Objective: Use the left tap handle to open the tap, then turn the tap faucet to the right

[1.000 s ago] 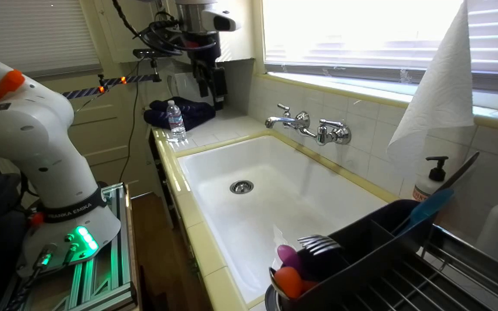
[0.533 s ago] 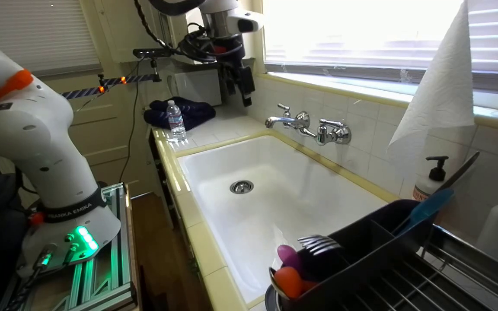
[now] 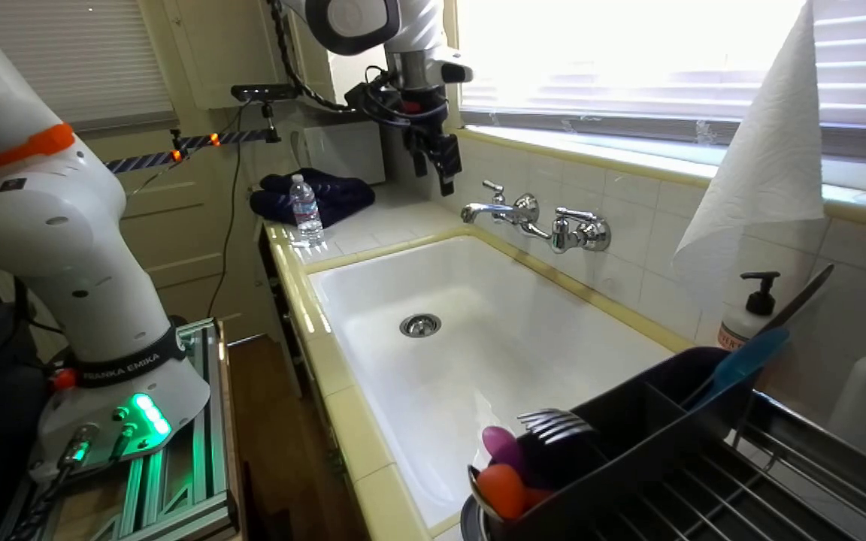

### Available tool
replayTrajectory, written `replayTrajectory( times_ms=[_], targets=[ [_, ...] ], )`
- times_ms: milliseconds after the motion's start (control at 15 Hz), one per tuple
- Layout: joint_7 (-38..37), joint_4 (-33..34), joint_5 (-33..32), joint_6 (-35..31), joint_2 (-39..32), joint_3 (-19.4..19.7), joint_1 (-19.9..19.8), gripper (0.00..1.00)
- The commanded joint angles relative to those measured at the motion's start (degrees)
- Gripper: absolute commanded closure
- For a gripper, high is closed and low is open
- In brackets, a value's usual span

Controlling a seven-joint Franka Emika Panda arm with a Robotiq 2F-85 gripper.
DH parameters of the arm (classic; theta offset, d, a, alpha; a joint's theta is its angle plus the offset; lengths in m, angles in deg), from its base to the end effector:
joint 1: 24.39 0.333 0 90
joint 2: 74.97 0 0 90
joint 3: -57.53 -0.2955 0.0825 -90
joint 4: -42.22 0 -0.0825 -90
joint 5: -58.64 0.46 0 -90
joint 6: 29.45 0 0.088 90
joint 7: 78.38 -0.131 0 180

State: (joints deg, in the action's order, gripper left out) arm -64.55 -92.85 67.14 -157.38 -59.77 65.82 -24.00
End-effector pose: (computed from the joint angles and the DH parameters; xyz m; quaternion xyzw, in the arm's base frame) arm 0.5439 -0.0666 0.3641 -0.9944 -0.0112 -0.0817 0.0662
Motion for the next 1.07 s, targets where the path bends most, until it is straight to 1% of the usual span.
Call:
replayTrajectory(
  times_ms=[0,67,200,267,400,533,733,1000],
  targets=[
    [0.1,0.2,0.2,0.2,0.0,-0.7,-0.8,0.0],
    [0.1,0.2,0.2,0.2,0.0,-0.7,-0.8,0.0],
    [-2.3,-0.3,1.3,-2.8,-0.1,-0.8,-1.1,0.0],
    [-2.7,0.4,3.2,-3.8,-1.0,-0.6,-0.7,0.0],
    [-5.7,1.7,4.4,-7.6,-2.9,-1.5,-0.5,0.0],
    [-7.9,3.3,5.9,-10.0,-5.0,-2.4,0.1,0.0],
    [-10.5,6.7,7.0,-11.1,-8.8,-4.1,0.6,0.0],
    [-14.8,12.4,8.7,-10.3,-14.4,-6.3,0.8,0.0]
  ],
)
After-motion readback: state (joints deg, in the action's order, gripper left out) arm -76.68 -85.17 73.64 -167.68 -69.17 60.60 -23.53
